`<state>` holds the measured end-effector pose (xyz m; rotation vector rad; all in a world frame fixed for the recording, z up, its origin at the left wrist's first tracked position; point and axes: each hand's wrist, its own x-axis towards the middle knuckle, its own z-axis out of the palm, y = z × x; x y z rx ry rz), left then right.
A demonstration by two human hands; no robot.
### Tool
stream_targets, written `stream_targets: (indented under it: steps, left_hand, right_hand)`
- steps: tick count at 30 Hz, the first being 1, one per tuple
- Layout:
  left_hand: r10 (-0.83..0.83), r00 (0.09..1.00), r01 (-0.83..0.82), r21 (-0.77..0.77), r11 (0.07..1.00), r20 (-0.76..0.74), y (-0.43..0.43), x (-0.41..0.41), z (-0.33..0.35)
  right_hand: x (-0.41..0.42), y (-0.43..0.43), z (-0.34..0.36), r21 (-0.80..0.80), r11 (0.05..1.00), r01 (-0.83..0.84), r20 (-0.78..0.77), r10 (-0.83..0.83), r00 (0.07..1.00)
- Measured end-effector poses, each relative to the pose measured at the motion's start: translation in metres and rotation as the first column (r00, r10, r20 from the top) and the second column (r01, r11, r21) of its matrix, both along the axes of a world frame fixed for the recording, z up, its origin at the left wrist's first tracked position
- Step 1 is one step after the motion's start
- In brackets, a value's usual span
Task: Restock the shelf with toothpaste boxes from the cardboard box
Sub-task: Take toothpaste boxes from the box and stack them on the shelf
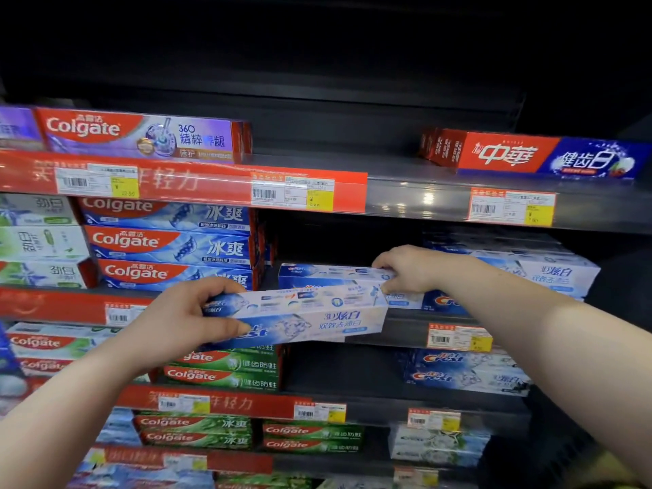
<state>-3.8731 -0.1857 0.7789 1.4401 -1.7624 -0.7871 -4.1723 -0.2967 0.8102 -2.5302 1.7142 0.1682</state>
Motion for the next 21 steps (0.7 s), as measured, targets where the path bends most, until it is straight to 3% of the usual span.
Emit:
stream_targets:
  steps: [13,21]
  left_hand:
    - [-0.004,0.989,0.006,0.01,1.0,-0.151,-0.018,0.001,0.014]
    - [-0.049,0.997,0.049,-0.014,0.999,-0.053,-0.027,-0.008,0.02]
  right_hand:
    - [0.0,0.007,0.004,0.019,1.0,0.006,0.017,-0.006,1.0]
    - [-0.011,0.021,0.027,-0.079,0.996,-0.052,0.028,0.054,0.998]
